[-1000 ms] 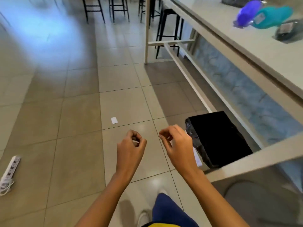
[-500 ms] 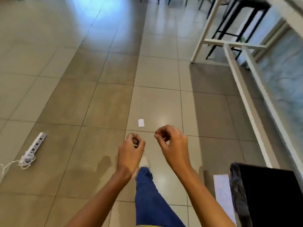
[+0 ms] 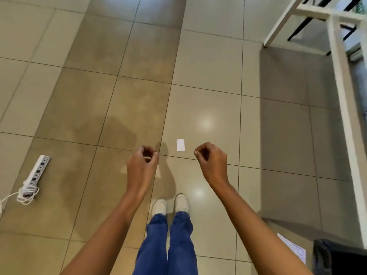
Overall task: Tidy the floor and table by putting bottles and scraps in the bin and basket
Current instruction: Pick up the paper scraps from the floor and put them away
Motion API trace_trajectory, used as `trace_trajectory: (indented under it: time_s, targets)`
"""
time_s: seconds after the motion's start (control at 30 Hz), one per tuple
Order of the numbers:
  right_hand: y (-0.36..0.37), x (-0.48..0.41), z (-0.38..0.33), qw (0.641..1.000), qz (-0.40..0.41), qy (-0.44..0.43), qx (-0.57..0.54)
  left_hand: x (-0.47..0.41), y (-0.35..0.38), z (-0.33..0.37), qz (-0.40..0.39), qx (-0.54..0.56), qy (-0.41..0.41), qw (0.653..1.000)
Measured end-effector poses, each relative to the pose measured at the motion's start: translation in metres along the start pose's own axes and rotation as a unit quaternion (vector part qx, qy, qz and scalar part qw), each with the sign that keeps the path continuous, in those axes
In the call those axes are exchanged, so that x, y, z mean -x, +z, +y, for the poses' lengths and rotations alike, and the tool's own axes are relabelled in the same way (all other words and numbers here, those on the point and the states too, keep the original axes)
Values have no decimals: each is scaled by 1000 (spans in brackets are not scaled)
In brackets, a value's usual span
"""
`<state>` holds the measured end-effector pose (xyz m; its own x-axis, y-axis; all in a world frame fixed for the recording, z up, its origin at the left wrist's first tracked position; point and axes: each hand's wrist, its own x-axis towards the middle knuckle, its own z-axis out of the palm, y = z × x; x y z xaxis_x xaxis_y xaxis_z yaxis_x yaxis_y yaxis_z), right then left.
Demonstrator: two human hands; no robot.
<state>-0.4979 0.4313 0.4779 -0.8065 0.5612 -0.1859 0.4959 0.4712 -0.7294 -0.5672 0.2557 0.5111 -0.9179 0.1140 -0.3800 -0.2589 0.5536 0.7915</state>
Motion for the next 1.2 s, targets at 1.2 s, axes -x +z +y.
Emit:
trace_trajectory:
  time_s: [1.2]
  targets:
    - [462, -262, 375, 967, -63, 214, 124, -311, 197, -390, -79, -173, 46, 981]
